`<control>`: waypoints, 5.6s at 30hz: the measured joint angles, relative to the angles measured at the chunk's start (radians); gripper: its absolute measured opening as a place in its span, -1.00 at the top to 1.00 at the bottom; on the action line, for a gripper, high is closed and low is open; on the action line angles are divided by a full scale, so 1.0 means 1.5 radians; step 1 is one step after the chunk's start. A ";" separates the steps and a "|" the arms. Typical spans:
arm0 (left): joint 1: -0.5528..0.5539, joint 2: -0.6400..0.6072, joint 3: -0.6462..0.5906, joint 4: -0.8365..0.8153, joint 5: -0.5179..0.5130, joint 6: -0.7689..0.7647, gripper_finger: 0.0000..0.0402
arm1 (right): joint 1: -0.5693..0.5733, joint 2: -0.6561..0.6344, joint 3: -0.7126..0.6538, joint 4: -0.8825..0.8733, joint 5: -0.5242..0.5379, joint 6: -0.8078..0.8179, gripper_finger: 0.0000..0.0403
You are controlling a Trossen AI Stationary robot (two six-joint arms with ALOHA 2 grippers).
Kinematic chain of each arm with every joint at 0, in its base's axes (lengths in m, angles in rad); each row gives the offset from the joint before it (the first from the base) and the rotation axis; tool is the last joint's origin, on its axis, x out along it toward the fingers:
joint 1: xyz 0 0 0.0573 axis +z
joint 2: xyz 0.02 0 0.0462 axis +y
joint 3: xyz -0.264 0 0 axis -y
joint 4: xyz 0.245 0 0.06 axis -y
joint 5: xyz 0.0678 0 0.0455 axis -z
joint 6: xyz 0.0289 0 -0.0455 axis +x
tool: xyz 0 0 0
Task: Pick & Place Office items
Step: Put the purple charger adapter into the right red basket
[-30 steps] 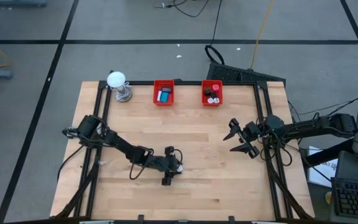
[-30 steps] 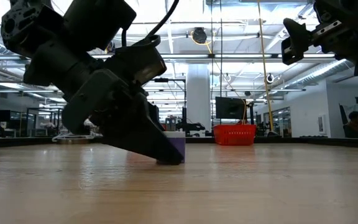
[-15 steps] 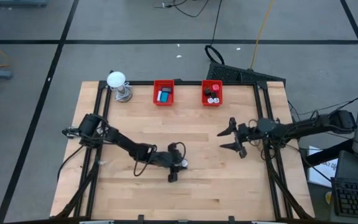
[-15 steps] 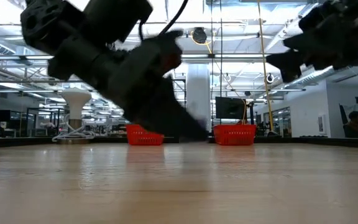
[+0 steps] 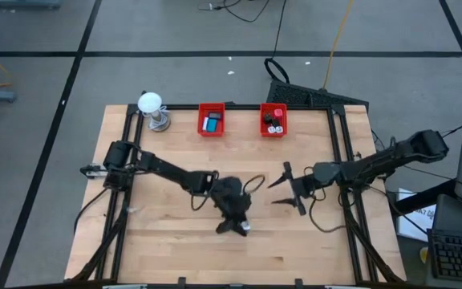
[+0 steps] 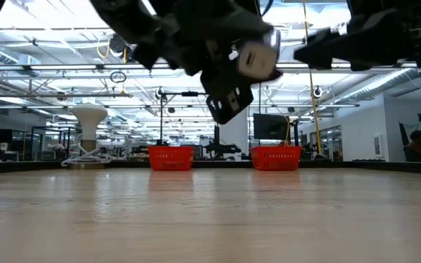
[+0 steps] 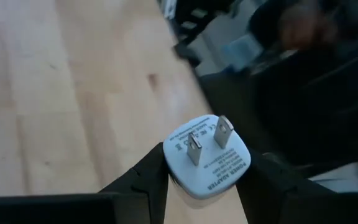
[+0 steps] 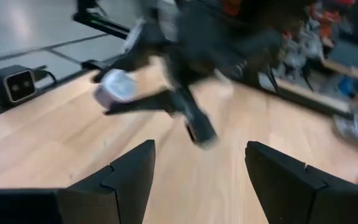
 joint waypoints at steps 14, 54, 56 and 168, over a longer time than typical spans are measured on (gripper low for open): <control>0.057 0.000 0.020 0.013 0.215 -0.221 0.26 | 0.063 0.231 0.129 0.100 0.000 -0.121 -0.18; 0.009 -0.001 0.042 -0.092 -0.651 0.407 0.26 | 0.061 0.179 0.232 -0.311 0.296 0.281 -0.18; 0.008 -0.001 0.042 -0.075 -0.697 0.423 0.26 | 0.058 0.179 0.232 -0.305 0.365 0.303 -0.18; 0.007 0.002 0.041 -0.065 -0.895 0.316 0.07 | -0.106 0.281 0.349 -0.430 0.255 0.348 0.37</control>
